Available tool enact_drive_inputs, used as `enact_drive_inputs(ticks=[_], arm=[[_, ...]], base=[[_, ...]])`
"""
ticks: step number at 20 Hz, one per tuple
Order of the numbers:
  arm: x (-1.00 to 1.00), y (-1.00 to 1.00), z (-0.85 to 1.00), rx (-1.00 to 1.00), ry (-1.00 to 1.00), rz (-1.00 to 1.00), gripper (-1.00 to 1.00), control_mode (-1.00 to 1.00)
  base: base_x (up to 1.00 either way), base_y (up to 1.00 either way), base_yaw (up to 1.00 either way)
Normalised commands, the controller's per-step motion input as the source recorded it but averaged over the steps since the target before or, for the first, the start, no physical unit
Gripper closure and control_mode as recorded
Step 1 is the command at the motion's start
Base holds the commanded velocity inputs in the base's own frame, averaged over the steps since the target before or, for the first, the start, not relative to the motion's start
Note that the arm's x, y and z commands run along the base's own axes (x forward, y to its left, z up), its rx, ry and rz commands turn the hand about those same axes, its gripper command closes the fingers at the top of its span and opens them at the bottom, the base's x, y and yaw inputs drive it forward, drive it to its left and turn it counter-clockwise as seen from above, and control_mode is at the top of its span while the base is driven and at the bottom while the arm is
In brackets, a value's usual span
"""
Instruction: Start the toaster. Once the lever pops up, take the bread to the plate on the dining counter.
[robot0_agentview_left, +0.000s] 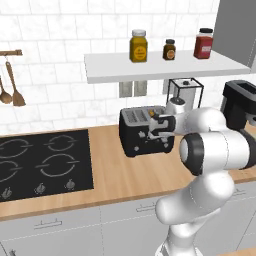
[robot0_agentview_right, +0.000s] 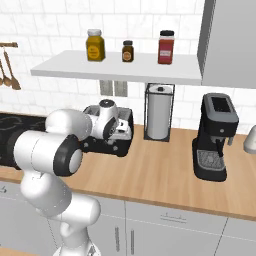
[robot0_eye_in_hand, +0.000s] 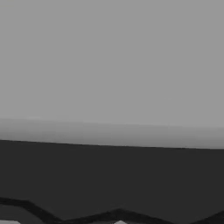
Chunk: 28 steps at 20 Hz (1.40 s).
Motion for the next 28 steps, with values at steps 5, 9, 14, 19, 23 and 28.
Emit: enact_drive_inputs(ticks=[5, 9, 14, 19, 23, 28], arm=[[-0.18, 0.06, -1.0, 0.0, -0.03, 0.01, 1.0, -1.0], [-0.6, 0.0, -0.42, 0.0, -0.12, 0.01, 1.0, -1.0], [-0.57, 0.0, 0.41, 0.02, -0.29, 0.0, 1.0, -1.0], [-0.29, 0.04, 0.75, 0.01, -0.44, 0.0, 1.0, -1.0], [-0.17, 0.09, 0.95, 0.0, -0.45, 0.0, 1.0, -1.0], [-0.17, 0.01, 1.0, 0.0, -0.28, 0.0, 1.0, -1.0]], base=[[0.0, 0.0, 0.0], [0.0, 0.0, 0.0], [0.0, 0.0, 0.0], [0.0, 0.0, 0.0], [0.0, 0.0, 0.0], [0.0, 0.0, 0.0]])
